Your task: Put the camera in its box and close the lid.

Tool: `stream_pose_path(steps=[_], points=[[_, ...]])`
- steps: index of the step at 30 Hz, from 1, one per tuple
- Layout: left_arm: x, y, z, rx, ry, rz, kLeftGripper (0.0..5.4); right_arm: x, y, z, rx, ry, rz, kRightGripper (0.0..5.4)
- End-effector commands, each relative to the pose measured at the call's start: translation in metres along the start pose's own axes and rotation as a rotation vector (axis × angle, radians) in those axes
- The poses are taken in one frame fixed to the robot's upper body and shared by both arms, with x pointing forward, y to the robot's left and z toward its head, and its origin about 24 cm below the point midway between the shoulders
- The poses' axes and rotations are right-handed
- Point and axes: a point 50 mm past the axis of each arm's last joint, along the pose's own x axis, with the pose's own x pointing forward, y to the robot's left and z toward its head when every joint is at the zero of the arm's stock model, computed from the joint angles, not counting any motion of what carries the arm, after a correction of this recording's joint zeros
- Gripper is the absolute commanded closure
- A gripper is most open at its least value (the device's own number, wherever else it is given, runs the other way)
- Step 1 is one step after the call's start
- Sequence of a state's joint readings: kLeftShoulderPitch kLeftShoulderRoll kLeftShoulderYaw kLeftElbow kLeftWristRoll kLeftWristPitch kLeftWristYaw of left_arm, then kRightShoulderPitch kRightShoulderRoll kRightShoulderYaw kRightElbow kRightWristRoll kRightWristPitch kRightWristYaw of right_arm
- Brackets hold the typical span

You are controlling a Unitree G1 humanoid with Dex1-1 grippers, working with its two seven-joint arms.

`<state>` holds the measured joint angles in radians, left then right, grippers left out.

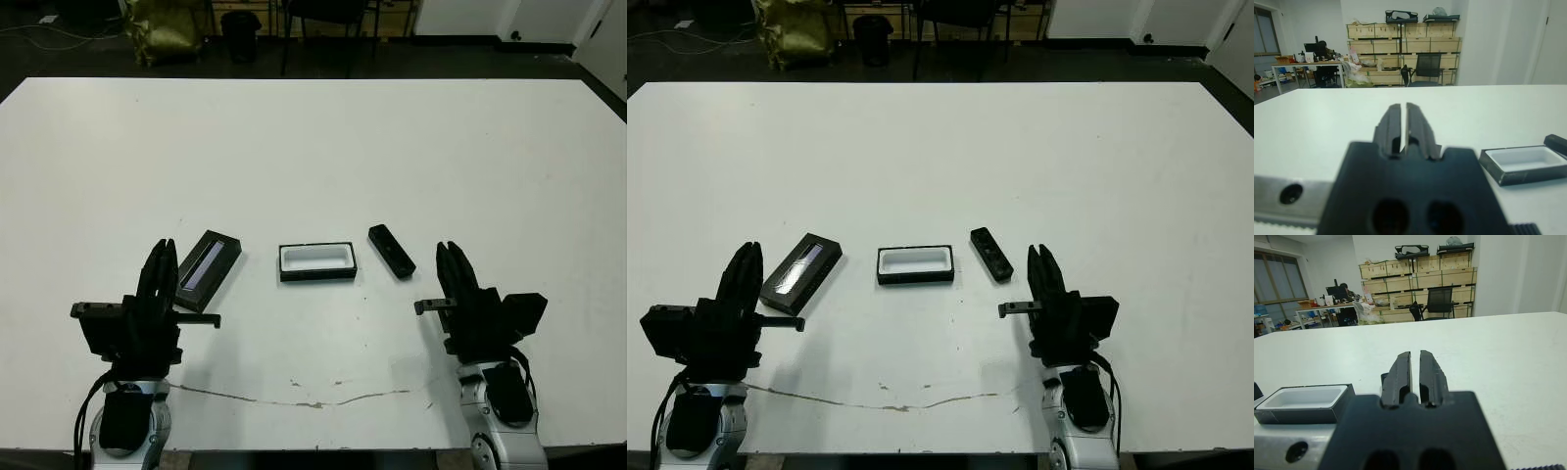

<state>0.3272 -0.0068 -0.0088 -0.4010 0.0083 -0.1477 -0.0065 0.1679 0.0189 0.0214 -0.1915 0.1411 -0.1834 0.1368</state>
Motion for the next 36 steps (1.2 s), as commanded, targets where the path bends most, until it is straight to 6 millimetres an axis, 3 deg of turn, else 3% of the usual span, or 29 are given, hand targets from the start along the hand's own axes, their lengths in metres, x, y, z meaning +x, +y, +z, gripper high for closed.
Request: stream_pose_path(steps=[1,12,22,36], points=[[-0.002,0.001,-0.005,0.009,0.029,0.003,5.37,-0.002,-0.002,-0.005,-0.002,0.027,-0.001,5.4],[-0.002,-0.002,-0.004,0.011,0.044,-0.002,5.37,-0.002,-0.001,-0.005,-0.004,0.026,0.025,5.4],[-0.002,-0.004,-0.005,-0.009,0.044,-0.007,5.37,0.001,-0.005,0.008,-0.031,0.034,0.057,5.4],[-0.004,-0.005,-0.005,-0.004,0.055,-0.006,5.37,0.016,-0.002,0.009,-0.017,0.117,0.15,5.4]])
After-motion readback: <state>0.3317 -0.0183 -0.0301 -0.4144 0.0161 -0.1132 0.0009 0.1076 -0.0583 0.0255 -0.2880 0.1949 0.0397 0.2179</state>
